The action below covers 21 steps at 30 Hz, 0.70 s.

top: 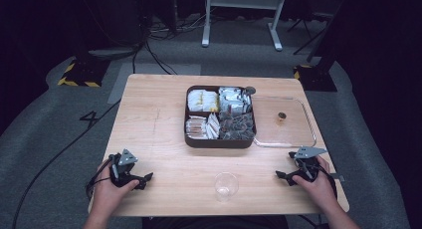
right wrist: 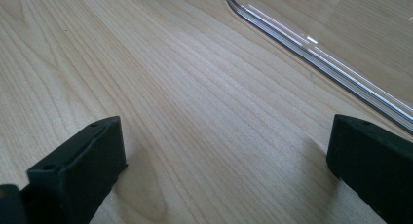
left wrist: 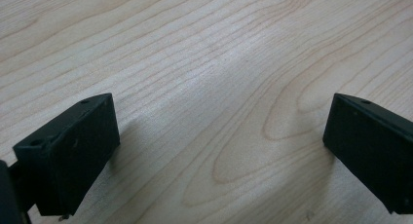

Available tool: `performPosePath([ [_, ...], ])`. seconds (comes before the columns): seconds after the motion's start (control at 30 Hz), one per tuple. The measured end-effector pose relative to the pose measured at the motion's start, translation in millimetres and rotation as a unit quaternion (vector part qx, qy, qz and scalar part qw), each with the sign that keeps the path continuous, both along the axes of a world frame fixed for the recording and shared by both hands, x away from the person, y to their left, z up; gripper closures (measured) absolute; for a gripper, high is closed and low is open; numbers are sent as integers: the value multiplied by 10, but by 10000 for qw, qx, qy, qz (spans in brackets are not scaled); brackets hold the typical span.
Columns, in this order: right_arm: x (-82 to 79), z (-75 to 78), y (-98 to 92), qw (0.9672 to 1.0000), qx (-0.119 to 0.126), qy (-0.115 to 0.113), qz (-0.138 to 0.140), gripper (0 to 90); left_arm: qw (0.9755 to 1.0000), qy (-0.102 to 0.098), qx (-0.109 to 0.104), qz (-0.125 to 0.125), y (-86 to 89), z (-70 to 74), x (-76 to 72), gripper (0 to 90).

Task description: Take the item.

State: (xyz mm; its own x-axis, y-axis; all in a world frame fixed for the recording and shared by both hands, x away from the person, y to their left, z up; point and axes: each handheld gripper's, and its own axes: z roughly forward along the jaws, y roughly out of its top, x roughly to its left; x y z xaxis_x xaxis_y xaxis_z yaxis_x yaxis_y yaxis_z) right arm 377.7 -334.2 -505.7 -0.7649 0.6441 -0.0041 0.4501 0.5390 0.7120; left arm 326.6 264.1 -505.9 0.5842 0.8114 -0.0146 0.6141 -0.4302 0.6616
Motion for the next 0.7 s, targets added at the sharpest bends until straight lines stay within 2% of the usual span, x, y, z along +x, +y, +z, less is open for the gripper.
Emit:
performPosePath([
  [0.7,3,0,-4,10000,1,-1,31,7,10000,-4,-26,65,-7,-2,-10,5],
])
